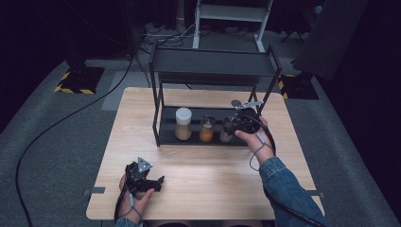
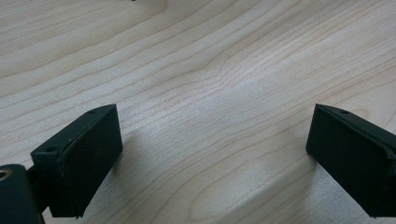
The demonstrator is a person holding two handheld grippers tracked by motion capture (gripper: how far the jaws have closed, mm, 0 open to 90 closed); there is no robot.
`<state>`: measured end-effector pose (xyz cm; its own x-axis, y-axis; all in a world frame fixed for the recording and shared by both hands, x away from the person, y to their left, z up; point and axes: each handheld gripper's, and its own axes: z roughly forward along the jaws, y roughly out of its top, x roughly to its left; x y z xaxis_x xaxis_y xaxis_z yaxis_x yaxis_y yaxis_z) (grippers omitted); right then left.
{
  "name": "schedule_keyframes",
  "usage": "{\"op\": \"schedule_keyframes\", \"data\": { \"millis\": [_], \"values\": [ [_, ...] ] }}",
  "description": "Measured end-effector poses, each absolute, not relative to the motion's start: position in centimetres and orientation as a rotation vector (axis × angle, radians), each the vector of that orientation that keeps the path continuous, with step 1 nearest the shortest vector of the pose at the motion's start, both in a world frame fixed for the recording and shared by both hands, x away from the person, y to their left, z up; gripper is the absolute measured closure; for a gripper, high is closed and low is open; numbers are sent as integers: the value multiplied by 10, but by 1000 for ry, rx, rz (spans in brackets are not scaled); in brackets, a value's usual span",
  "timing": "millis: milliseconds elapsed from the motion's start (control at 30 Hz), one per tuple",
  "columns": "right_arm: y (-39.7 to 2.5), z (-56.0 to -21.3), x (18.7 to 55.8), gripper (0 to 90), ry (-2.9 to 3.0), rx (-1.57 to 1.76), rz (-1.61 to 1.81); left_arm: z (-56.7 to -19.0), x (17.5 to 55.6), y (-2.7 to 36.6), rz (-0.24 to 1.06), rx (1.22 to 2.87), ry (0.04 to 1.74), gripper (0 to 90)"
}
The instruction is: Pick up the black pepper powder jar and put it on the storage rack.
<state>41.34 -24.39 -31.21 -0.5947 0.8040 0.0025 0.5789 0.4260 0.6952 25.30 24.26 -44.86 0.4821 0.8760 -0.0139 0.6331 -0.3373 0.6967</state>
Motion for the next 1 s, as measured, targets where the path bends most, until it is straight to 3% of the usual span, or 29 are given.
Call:
{"op": "schedule_keyframes", "data": {
  "millis": [1000],
  "values": [
    [-293, -288, 341, 45, 2302, 1108, 1019, -449, 253, 242, 486, 2086, 1243, 34]
  ]
}}
